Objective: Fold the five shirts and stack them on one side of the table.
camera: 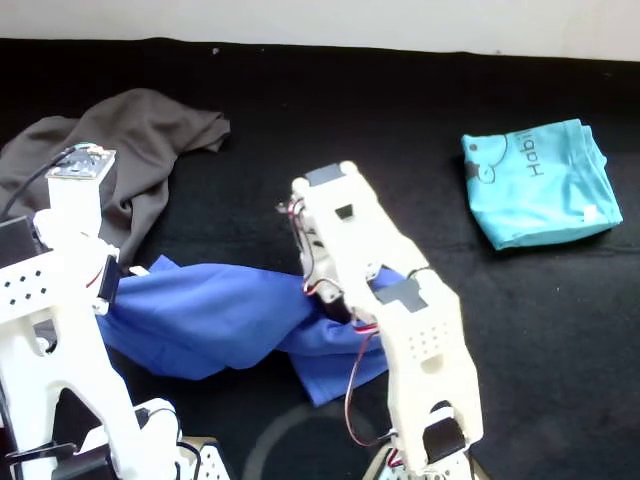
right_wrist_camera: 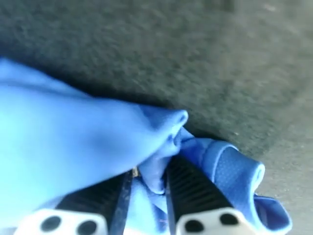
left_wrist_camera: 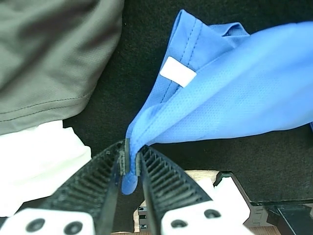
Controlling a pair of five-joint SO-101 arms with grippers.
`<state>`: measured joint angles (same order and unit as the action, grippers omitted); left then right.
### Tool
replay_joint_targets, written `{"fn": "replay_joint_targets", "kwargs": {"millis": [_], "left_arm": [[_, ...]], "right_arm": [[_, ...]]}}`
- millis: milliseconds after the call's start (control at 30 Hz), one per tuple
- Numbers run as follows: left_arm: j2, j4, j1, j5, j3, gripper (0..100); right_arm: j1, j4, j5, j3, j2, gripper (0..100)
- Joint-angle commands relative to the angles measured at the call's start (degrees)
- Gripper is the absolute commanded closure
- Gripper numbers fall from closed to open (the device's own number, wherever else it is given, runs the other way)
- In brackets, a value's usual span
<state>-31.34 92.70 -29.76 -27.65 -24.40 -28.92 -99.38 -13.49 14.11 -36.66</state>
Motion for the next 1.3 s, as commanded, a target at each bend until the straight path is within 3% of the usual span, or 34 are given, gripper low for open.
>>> {"fn": "replay_joint_targets", "kwargs": {"millis": [0,200,333,433,533,733,833,1100,1267], "left_arm": [[-1.4,-0.5,1.6,-0.4,0.1,99],[1.6,-1.6,11.5,-0.3,-3.6,99],[7.9,-7.7,15.2,5.6,0.3,99],[13.1,-9.5,16.6,9.1,11.3,99],[18.3,-6.2,18.7,11.8,26.9,99],[28.2,6.9,22.9,11.9,57.8,99],[31.0,8.9,23.5,12.3,66.9,99],[27.3,9.1,23.5,12.4,68.1,99],[19.2,9.1,23.5,12.4,59.6,99]], "right_arm": [[4.4,-0.3,-0.7,0.0,9.6,99.2],[13.5,1.2,-1.1,0.0,26.1,99.2],[21.8,7.6,-1.1,0.0,32.4,99.2],[26.7,14.2,-4.0,0.0,34.5,99.2],[29.5,18.6,-5.4,3.0,35.7,99.2],[31.3,18.7,-5.5,21.0,35.8,99.2],[31.1,16.3,-5.5,27.2,35.7,99.2],[31.0,10.2,-5.5,28.2,35.6,99.2],[30.1,4.1,-5.5,28.2,35.7,99.2]]}}
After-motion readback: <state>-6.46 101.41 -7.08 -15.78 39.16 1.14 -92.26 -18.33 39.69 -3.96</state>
